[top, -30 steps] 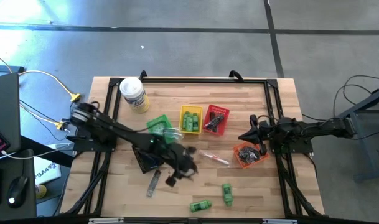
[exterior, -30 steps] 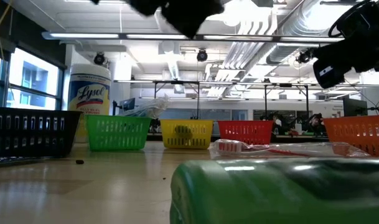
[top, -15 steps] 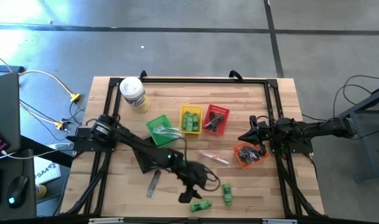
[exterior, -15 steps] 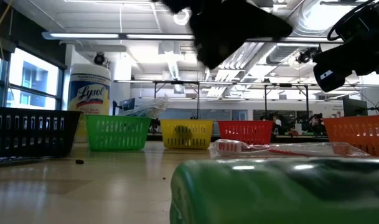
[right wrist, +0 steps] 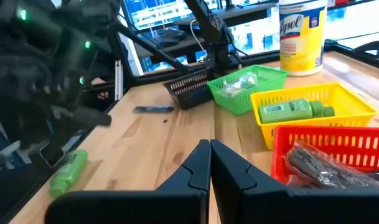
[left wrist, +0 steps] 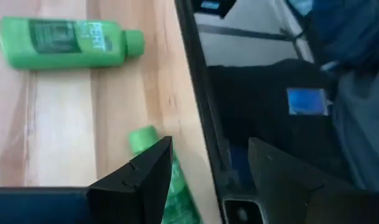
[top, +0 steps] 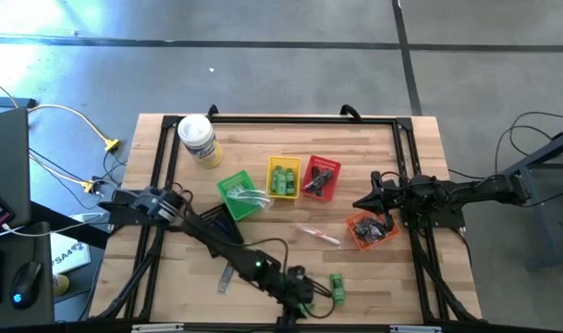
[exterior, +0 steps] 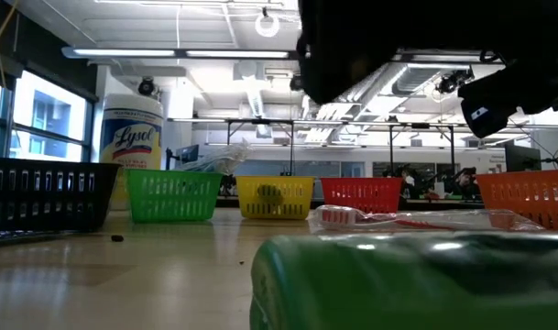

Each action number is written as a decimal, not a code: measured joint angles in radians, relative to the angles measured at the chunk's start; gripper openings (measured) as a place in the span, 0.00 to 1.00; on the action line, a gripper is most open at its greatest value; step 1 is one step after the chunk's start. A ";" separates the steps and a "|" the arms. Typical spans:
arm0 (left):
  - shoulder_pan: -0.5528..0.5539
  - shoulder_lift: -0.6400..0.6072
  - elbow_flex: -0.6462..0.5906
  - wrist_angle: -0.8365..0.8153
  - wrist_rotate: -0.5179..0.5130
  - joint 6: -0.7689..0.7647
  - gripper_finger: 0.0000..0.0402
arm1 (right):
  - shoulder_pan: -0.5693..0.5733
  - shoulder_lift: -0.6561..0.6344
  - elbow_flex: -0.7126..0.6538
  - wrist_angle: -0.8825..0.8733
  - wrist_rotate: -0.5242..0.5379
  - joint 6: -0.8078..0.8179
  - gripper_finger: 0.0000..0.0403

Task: Pick & Place Travel size toiletries
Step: Put the green shampoo into the yellow bin

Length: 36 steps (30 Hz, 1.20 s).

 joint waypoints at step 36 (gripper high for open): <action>0.023 0.150 0.127 -0.449 -0.202 0.211 0.50 | 0.000 0.011 0.000 -0.005 0.023 0.048 0.01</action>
